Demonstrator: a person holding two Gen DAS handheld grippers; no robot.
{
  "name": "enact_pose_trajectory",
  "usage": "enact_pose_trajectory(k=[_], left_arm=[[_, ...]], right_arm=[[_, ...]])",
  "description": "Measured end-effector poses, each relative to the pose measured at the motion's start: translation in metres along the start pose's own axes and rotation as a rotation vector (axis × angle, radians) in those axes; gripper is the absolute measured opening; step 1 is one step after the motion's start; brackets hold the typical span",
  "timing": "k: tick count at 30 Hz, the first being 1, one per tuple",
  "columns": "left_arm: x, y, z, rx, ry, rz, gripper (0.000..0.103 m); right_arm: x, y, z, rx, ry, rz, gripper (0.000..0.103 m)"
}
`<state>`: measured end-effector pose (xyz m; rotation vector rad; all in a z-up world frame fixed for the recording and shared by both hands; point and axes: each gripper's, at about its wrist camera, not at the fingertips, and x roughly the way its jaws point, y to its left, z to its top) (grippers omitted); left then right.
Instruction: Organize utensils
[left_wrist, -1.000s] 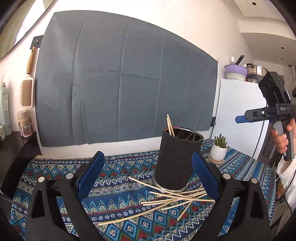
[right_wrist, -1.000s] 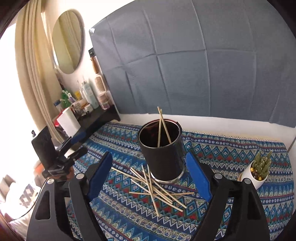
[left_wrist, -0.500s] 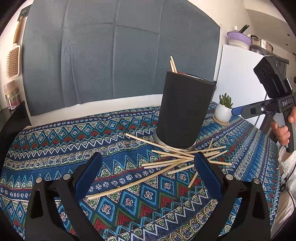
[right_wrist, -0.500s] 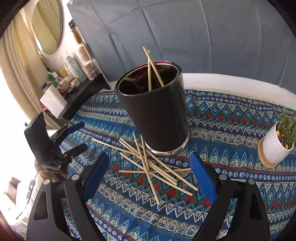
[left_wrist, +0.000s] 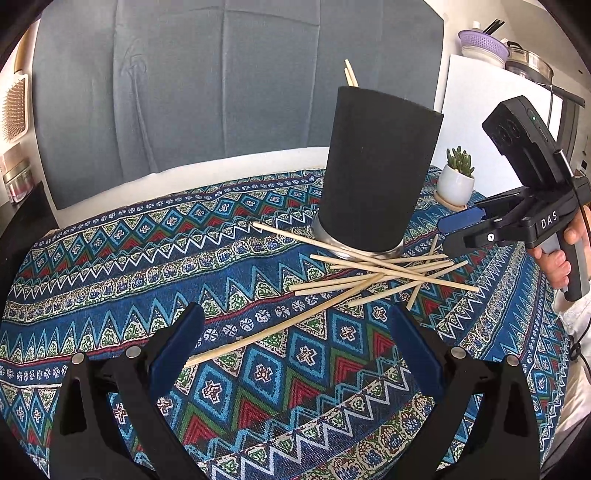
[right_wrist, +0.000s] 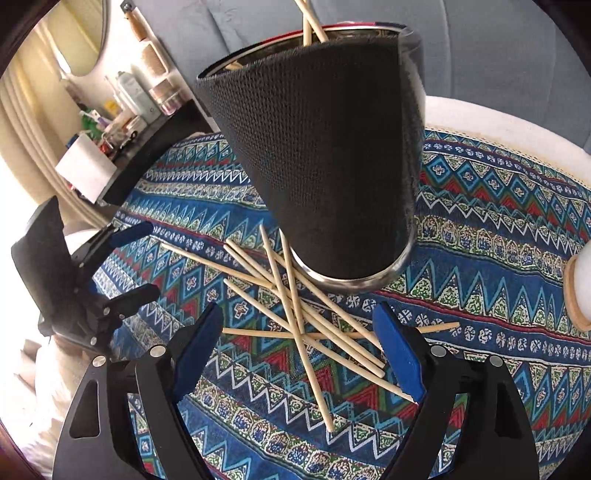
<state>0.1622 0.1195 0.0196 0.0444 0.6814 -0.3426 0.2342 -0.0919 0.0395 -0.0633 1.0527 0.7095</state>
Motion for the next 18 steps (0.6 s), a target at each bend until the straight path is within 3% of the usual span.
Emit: enact_pose_trajectory(k=[2,8,13,18], left_arm=[[0.002,0.001,-0.001,0.0,0.013,0.002,0.097],[0.01,0.002,-0.002,0.009,0.056,0.011,0.097],[0.014,0.003,-0.003,0.002,0.076,0.003,0.097],[0.021,0.005,-0.004,-0.011,0.115,0.0,0.097]], right_arm=[[0.008,0.003,0.002,-0.017,0.014,-0.004,0.077],[0.032,0.009,0.008,-0.045,0.06,-0.006,0.06],[0.044,0.006,0.013,-0.054,0.087,-0.013,0.033],[0.046,0.003,0.018,-0.04,0.082,-0.007,0.033]])
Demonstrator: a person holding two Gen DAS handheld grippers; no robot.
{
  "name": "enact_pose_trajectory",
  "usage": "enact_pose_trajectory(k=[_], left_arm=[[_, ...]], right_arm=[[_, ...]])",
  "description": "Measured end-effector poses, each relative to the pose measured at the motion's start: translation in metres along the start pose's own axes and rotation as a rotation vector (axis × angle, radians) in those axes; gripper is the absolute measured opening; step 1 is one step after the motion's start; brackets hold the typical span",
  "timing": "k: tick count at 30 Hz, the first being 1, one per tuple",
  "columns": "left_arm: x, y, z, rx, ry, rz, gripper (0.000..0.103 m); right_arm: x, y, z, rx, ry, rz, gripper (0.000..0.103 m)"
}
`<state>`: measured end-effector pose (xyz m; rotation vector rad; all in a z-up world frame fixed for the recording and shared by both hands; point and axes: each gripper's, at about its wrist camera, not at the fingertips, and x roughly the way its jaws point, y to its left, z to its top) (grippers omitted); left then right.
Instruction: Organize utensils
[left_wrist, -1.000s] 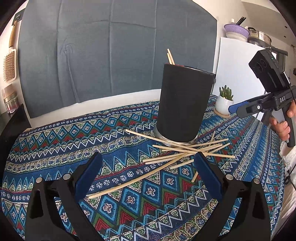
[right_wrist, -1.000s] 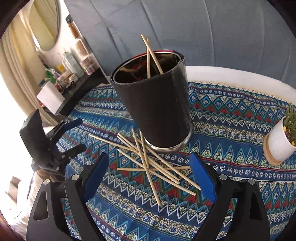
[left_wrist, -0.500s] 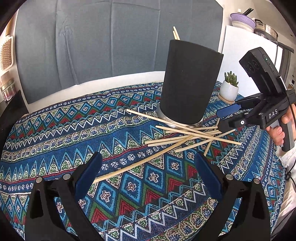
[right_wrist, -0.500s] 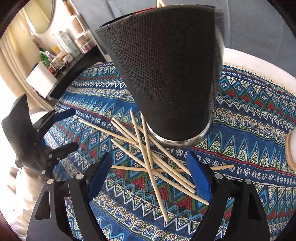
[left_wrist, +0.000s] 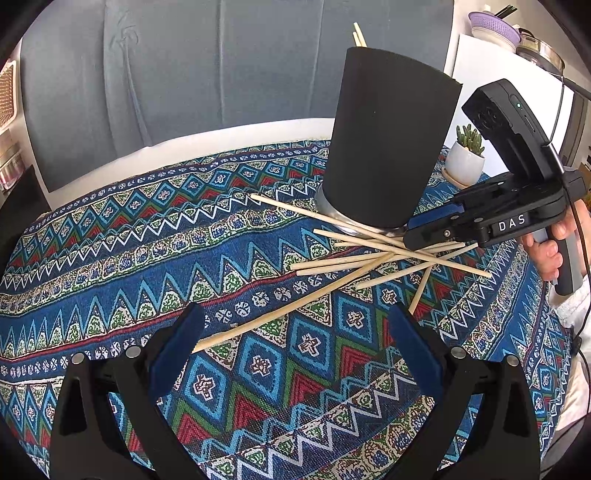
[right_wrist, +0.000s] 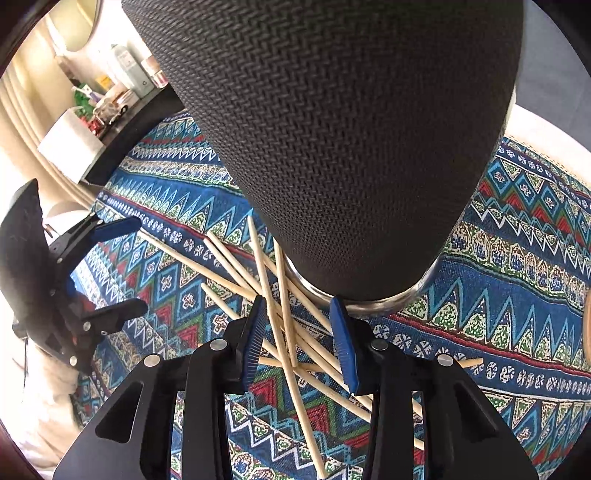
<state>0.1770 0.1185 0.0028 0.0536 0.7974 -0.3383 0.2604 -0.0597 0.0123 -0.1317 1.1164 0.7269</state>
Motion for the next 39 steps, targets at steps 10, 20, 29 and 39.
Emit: enact_pose_trajectory(k=[10,20,29,39], left_arm=[[0.025,0.005,0.003,-0.023,0.1,0.043,0.097],[0.042,-0.004,0.007,0.018,0.139,0.08,0.089],[0.045,-0.007,0.007,0.029,0.128,0.098,0.075],[0.034,-0.036,0.004,0.229,0.076,0.146,0.071]], right_arm=[[0.015,0.02,0.006,-0.065,0.028,-0.048,0.015],[0.017,0.013,0.008,-0.03,0.011,-0.01,0.011],[0.017,0.006,0.007,0.003,0.013,0.024,0.014],[0.003,-0.009,0.004,-0.013,0.01,0.037,0.014]])
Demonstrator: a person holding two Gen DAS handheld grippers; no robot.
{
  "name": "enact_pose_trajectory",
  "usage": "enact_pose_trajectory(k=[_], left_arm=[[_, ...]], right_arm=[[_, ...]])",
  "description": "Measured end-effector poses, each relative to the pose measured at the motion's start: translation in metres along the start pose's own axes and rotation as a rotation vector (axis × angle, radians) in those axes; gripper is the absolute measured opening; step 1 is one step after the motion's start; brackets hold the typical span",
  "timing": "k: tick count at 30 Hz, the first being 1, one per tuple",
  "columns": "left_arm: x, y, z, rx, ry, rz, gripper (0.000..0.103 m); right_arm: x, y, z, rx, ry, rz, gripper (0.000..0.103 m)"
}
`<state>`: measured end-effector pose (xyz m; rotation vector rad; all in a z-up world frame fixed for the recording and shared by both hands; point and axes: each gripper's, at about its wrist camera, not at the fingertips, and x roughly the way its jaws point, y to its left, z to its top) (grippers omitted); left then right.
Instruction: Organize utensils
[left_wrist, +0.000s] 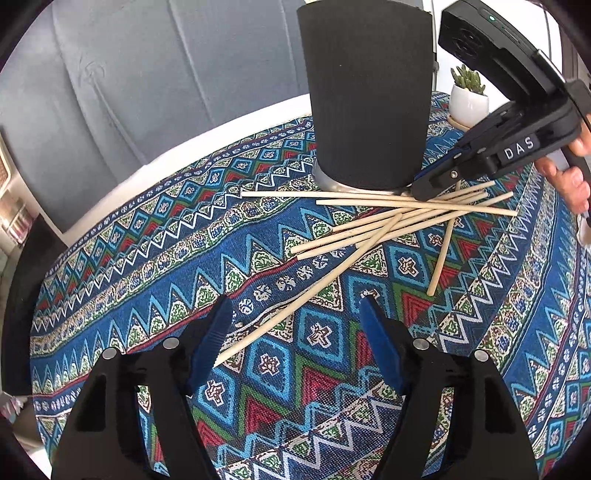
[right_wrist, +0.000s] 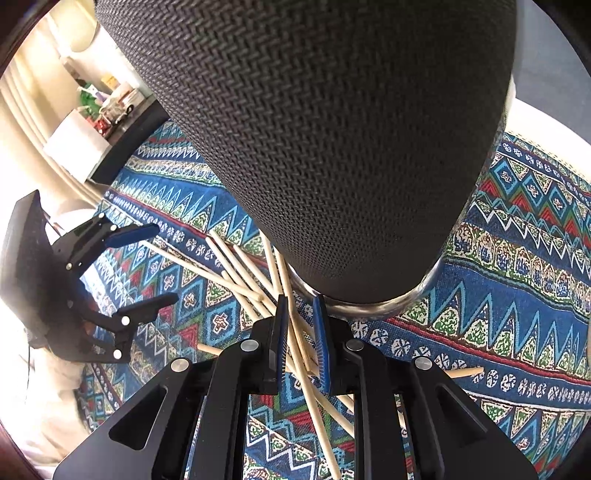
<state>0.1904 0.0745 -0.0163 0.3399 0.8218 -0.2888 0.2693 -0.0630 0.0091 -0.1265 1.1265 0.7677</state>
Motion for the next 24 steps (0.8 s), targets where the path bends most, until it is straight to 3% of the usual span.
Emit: enact_pose_trajectory(k=[6,9,11,13,24], left_arm=[[0.011,0.013,0.007,-0.013,0.025,-0.062,0.073],[0.01,0.019,0.006,-0.024,0.029,-0.091,0.067],[0.009,0.02,0.009,-0.055,0.04,-0.133,0.037],[0.01,0.022,0.01,-0.085,0.055,-0.125,0.023],[-0.005,0.024,-0.001,-0.136,0.1,-0.094,0.017]], right_arm=[[0.004,0.004,0.008,-0.031,0.026,0.009,0.012],[0.004,0.004,0.006,-0.038,0.022,0.021,0.005],[0.002,0.004,0.005,-0.037,0.016,0.03,0.004],[-0.002,0.003,0.004,-0.033,0.001,0.04,0.004],[-0.008,0.004,-0.001,-0.047,-0.016,0.01,0.008]])
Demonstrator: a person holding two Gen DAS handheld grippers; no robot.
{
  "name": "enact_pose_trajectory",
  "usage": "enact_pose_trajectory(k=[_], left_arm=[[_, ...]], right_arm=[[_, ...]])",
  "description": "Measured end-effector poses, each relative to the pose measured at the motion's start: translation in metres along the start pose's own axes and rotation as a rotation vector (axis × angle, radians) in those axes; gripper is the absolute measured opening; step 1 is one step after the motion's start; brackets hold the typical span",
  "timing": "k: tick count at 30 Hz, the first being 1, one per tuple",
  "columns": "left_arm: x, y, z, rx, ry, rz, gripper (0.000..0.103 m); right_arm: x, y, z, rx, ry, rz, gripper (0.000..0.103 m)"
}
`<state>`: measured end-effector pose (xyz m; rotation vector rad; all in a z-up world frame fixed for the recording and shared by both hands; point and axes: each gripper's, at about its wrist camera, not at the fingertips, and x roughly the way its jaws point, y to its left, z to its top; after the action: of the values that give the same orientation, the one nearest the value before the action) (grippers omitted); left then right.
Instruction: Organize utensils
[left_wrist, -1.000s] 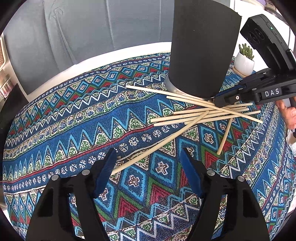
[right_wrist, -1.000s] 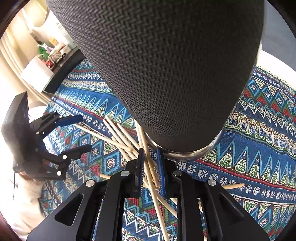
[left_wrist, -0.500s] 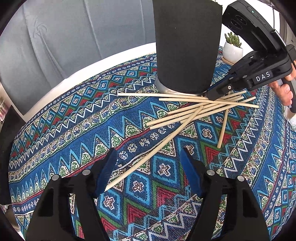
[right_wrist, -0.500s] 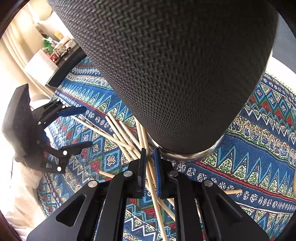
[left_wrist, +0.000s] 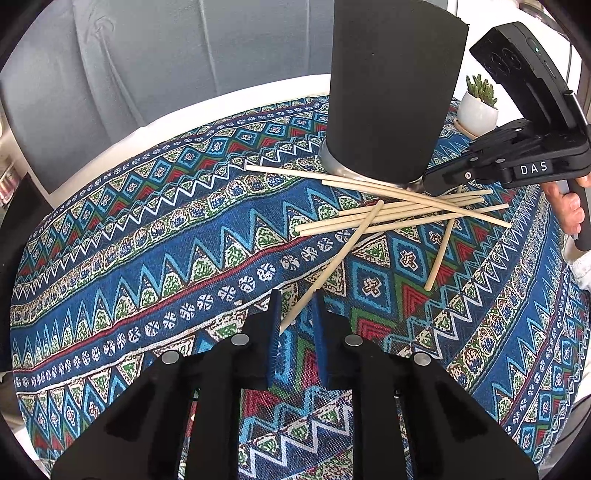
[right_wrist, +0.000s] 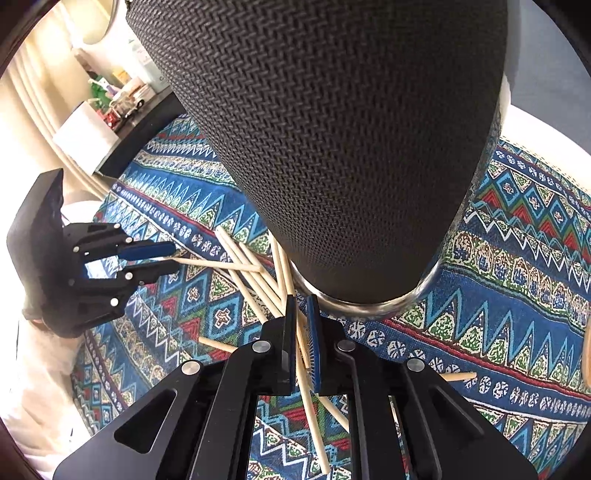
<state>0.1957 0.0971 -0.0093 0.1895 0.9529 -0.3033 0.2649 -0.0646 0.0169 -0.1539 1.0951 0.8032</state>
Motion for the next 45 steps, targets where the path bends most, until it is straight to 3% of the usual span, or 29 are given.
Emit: enact_pose_trajectory(k=[7,11,14,19,23,32,45], left_arm=[[-0.015,0.006,-0.016,-0.052,0.026,-0.016,0.013],[-0.023,0.005,-0.026,-0.052,0.042,-0.03,0.011],[-0.029,0.005,-0.041,-0.078,0.044,-0.043,0.01],[-0.04,0.034,-0.06,-0.238,0.03,-0.148,0.005],[-0.054,0.046,-0.078,-0.294,0.016,-0.148,0.005],[-0.093,0.041,-0.104,-0.269,-0.019,-0.113,0.005],[-0.123,-0.001,-0.07,-0.221,-0.087,-0.116,0.005]], right_arm=[[0.012,0.004,0.001,-0.011,0.016,0.014,0.009],[0.013,0.008,0.002,-0.025,-0.005,-0.026,0.009],[0.016,0.013,0.001,-0.045,0.008,0.005,0.005],[0.001,0.017,-0.006,-0.04,-0.017,0.055,0.005],[-0.016,0.017,-0.018,-0.038,-0.037,0.058,0.005],[-0.069,0.015,-0.06,-0.045,-0.104,0.064,0.005],[-0.144,0.018,-0.106,-0.033,-0.249,0.066,0.005]])
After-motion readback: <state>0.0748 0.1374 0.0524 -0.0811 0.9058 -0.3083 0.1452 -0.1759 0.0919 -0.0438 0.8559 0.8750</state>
